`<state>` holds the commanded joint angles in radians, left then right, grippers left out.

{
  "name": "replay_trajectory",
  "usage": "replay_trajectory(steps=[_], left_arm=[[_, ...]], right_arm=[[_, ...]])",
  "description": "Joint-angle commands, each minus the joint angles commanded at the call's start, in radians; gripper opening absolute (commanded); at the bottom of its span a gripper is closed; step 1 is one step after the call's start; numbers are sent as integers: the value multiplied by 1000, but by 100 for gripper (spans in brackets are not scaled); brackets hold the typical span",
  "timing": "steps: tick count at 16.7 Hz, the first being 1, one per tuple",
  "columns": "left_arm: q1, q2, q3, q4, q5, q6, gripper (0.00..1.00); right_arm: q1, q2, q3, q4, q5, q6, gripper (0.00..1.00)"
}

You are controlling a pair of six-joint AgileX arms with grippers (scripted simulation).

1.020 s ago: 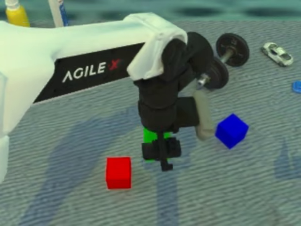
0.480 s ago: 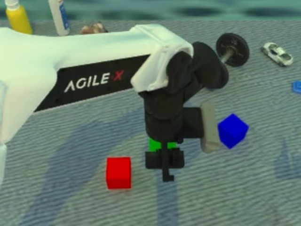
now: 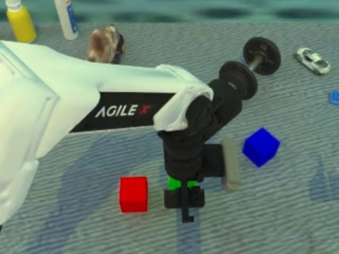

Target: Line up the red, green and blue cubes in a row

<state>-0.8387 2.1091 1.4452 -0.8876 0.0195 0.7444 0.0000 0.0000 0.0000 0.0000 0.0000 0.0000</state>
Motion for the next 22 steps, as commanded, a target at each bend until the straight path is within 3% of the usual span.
replay_trajectory(steps=[2, 15, 22], left_arm=[[0, 0, 0, 0, 0, 0, 0], [0, 0, 0, 0, 0, 0, 98], [0, 0, 0, 0, 0, 0, 100]], right_arm=[[0, 0, 0, 0, 0, 0, 100], [0, 0, 0, 0, 0, 0, 100], [0, 0, 0, 0, 0, 0, 100]])
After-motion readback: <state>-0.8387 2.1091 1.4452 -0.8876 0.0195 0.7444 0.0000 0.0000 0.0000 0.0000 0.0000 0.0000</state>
